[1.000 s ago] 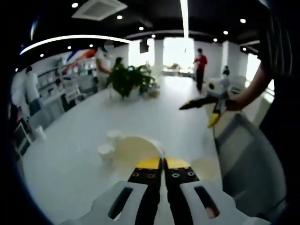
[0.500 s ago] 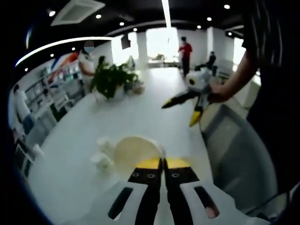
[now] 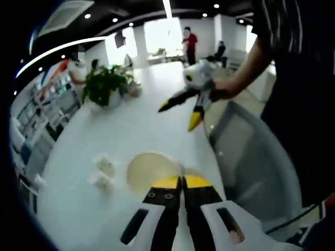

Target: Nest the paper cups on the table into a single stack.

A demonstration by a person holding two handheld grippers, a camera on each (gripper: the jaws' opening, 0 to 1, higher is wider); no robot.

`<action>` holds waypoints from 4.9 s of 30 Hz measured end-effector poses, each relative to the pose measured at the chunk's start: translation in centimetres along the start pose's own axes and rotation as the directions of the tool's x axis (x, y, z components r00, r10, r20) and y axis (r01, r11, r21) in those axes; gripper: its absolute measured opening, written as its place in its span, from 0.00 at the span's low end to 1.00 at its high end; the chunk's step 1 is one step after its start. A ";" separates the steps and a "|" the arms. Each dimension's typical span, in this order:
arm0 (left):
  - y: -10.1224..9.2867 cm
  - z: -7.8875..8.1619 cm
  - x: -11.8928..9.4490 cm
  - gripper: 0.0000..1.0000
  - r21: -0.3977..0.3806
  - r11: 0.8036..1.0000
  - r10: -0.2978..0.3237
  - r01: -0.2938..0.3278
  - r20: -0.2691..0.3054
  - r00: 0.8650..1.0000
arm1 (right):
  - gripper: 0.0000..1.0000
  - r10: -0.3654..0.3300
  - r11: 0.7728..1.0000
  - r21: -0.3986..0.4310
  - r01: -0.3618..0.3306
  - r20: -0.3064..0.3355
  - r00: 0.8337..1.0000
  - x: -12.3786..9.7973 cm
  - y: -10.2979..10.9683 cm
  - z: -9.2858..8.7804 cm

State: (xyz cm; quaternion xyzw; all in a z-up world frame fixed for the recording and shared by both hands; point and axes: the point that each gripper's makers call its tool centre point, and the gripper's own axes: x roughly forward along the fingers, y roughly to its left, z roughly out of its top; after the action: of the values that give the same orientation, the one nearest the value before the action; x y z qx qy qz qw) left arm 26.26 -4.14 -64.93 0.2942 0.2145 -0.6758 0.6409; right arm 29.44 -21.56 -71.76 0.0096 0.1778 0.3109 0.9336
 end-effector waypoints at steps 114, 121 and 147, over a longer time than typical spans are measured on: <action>-3.7 -4.0 6.1 0.54 -0.010 0.993 -0.116 0.117 -0.237 0.964 | 0.85 0.018 0.998 0.056 -0.020 0.025 1.000 -1.3 0.4 -0.9; -3.4 -4.2 5.8 0.71 -0.048 0.996 -0.085 0.077 -0.221 0.971 | 0.85 0.025 0.998 0.051 -0.026 0.022 0.999 -1.2 0.7 -0.8; -1.0 -3.7 5.0 1.00 -0.176 0.982 0.064 -0.073 -0.053 0.997 | 0.85 0.034 0.999 0.031 -0.034 -0.001 0.999 -1.0 1.2 -0.4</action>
State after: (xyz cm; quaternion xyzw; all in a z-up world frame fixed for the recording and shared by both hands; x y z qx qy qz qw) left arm 25.73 -5.32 -71.08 0.2589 0.2790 -0.6243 0.6822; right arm 27.89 -21.25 -71.62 0.0269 0.1831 0.3239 0.9278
